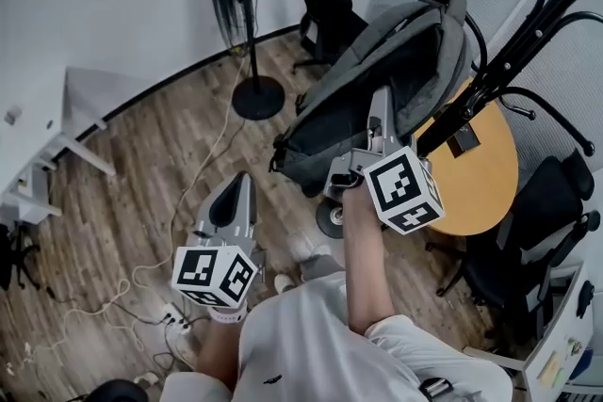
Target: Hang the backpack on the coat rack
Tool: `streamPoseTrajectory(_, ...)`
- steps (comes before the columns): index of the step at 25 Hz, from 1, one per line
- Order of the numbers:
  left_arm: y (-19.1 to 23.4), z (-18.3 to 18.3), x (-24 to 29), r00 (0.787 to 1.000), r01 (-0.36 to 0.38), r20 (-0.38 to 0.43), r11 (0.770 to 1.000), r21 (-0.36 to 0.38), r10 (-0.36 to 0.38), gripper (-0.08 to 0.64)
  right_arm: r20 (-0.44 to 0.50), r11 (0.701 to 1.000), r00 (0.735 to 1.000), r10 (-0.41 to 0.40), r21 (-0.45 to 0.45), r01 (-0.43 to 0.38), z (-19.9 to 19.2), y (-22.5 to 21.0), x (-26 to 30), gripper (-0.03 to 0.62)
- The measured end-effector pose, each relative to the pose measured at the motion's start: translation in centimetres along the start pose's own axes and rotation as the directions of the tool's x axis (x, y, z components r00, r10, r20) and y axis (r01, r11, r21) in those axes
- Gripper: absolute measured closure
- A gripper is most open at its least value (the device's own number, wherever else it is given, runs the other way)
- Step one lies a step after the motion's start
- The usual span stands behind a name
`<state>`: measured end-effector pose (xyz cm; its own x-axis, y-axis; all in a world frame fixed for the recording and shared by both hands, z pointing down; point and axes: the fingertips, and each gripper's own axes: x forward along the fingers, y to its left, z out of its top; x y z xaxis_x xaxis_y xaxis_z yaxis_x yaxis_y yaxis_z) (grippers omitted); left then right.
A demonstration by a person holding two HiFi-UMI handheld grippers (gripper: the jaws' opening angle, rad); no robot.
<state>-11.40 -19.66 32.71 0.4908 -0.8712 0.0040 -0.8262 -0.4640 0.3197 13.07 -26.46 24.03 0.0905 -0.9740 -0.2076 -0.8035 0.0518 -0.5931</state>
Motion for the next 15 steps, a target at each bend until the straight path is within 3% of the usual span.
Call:
streamPoseTrajectory(7, -1.8, -2.1, 0.8, 0.997, 0.064, -0.051, 0.998, -0.021, -0.065, 0.545, -0.007, 0.991, 0.996, -0.09, -0.101, 0.089, 0.2, -4.5, -1.9, 0.499)
streamPoseTrajectory(15, -3.9, -3.8, 2.0, 0.989, 0.113, -0.09, 0.993, -0.037, -0.116, 0.545, -0.03, 0.983, 0.996, -0.085, -0.167, 0.079, -0.4, -6.6, -3.2, 0.491)
